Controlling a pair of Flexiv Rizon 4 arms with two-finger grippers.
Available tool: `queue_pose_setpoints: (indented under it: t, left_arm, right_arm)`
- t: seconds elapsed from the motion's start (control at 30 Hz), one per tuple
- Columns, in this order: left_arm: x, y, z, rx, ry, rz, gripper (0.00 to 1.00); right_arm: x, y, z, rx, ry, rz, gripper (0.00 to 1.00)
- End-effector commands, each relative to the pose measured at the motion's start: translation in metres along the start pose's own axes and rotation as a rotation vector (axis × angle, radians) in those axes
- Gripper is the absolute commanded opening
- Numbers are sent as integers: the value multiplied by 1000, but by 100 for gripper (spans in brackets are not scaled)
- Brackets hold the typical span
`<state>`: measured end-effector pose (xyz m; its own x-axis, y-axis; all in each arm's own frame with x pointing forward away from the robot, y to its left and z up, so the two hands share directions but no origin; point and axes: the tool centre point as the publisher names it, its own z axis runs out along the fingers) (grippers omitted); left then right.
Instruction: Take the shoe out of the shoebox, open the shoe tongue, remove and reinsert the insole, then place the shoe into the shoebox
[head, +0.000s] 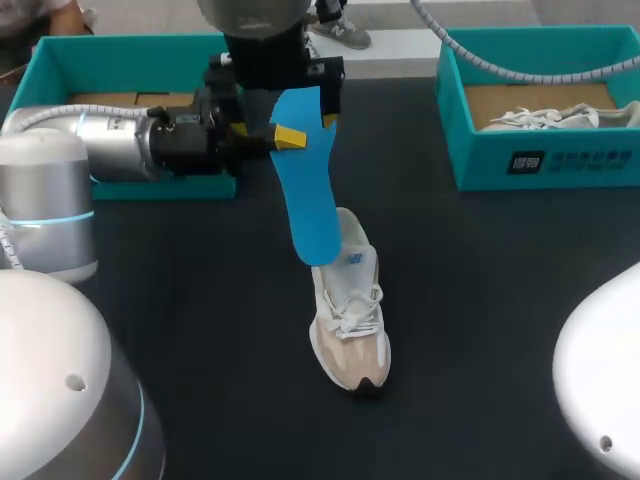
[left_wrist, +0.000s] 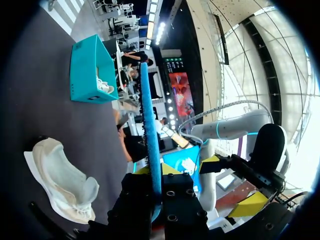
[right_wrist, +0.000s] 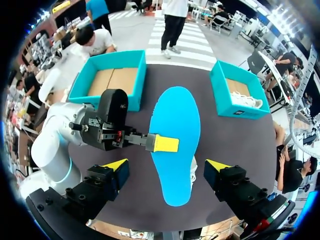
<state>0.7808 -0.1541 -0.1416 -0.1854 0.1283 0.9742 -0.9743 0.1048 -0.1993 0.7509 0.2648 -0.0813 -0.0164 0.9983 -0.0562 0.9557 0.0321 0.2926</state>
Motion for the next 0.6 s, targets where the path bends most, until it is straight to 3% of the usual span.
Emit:
queue_pose_setpoints:
  t: [0.03, 0.2, 0.6]
  left_arm:
    - [-1, 1, 0, 1, 1, 1, 0]
    - [-1, 1, 0, 1, 1, 1, 0]
    - [-1, 1, 0, 1, 1, 1, 0]
  right_arm:
    - [-40, -3, 4, -2, 284, 42, 100]
    - [-57, -3, 3, 15, 465, 63, 100]
    - [-98, 1, 14, -22, 648, 140, 100]
